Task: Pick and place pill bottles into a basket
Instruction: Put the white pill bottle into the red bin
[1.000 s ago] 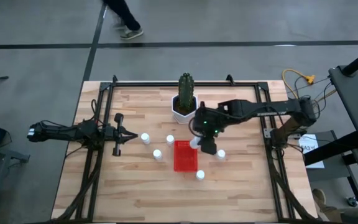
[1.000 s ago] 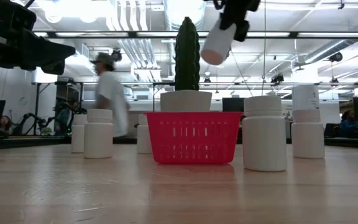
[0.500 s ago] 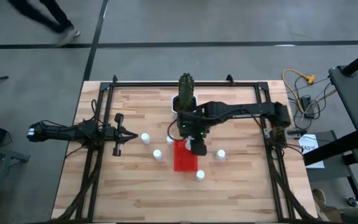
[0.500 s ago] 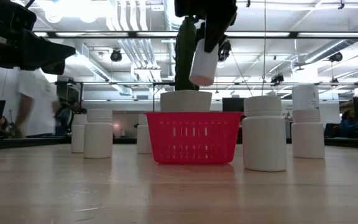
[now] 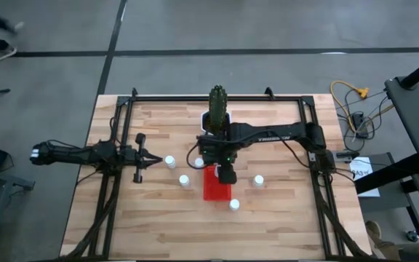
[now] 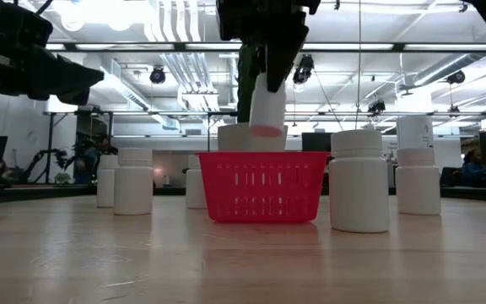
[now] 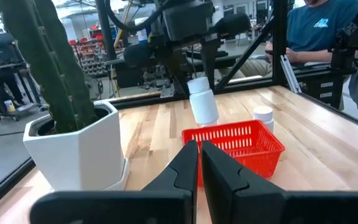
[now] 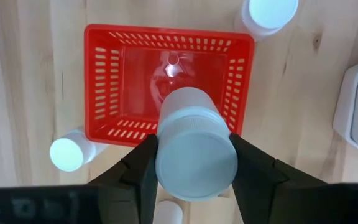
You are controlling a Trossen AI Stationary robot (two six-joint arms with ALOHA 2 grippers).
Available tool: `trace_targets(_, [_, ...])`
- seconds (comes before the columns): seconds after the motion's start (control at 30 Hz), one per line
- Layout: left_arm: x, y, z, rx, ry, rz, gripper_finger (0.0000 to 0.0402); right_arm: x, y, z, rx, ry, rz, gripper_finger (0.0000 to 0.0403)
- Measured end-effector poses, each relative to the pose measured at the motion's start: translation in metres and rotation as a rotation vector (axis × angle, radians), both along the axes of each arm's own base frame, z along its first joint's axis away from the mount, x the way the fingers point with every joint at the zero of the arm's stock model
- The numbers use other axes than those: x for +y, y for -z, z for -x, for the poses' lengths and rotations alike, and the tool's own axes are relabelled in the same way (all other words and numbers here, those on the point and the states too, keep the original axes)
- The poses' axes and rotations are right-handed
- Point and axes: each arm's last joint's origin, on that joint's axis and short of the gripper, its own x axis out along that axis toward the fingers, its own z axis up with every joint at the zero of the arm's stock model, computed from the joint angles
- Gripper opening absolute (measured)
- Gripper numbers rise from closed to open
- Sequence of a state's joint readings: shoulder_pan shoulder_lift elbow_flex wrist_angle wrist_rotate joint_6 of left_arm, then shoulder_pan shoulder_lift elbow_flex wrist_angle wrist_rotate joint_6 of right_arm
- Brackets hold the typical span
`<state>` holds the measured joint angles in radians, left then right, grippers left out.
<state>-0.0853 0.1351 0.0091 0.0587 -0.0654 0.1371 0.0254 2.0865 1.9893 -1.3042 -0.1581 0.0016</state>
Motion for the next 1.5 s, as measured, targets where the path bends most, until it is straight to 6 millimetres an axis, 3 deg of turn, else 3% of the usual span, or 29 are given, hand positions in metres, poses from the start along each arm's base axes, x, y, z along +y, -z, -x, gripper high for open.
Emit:
trace_targets(0.27, [0.000, 0.004, -0.002, 0.041, 0.000, -0.004, 0.0003, 0.000, 0.006, 0.000, 0.007, -0.002, 0.023, 0.0144])
trace_targets(0.8, [0.000, 0.004, -0.003, 0.045, 0.000, -0.005, 0.0003, -0.002, 0.046, 0.004, 0.062, -0.002, 0.058, 0.0144])
trace_targets(1.5, [0.000, 0.004, -0.003, 0.044, 0.000, -0.005, 0.0003, -0.002, 0.059, 0.005, 0.063, -0.005, 0.058, 0.0144])
